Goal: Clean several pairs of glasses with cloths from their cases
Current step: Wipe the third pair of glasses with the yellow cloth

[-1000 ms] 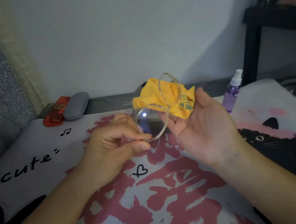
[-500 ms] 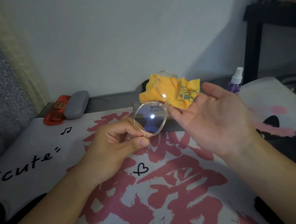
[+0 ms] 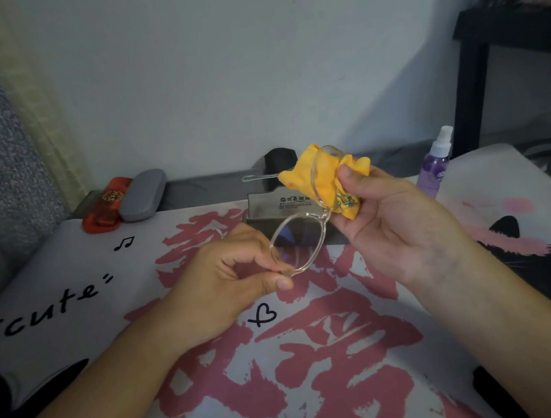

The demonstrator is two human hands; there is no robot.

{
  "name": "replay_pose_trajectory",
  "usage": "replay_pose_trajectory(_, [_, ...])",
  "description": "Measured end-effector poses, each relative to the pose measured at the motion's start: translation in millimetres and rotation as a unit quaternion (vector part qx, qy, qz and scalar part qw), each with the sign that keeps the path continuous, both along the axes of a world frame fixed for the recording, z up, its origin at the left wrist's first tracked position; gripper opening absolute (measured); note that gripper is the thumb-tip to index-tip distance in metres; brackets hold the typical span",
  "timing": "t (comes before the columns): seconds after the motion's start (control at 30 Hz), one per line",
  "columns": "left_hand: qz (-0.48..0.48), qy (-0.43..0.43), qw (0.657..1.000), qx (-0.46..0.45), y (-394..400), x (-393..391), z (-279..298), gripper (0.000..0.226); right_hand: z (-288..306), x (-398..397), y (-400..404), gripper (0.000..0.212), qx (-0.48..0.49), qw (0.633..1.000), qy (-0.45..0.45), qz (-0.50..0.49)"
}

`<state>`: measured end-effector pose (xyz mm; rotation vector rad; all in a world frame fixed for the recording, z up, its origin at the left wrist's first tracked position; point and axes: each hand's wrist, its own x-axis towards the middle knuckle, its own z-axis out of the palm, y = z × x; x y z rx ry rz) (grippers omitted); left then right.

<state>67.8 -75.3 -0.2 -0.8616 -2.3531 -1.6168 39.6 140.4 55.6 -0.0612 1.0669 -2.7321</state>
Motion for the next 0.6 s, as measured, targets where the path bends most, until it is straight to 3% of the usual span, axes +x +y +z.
replay_pose_trajectory(0.23, [-0.015,0.003,1.000,0.026,5.2,1.0,3.8,0.020,-2.3,-4.0,4.0,0.013,-0.009,0.998,-0.036,-0.053])
replay_pose_trajectory(0.37, [-0.014,0.009,0.999,0.040,3.2,0.2,6.1,0.016,-7.9,-7.9,3.9,0.024,0.012,0.999,-0.003,-0.053])
replay_pose_trajectory(0.5, [-0.007,0.012,0.997,0.071,-2.5,1.2,4.1,0.008,-13.4,-10.6,7.4,0.040,0.128,0.986,0.073,-0.073])
replay_pose_trajectory(0.6, [0.037,0.019,0.992,0.120,-4.5,-1.9,7.0,0.011,-19.9,1.8,-5.2,0.038,0.212,0.971,0.113,0.003])
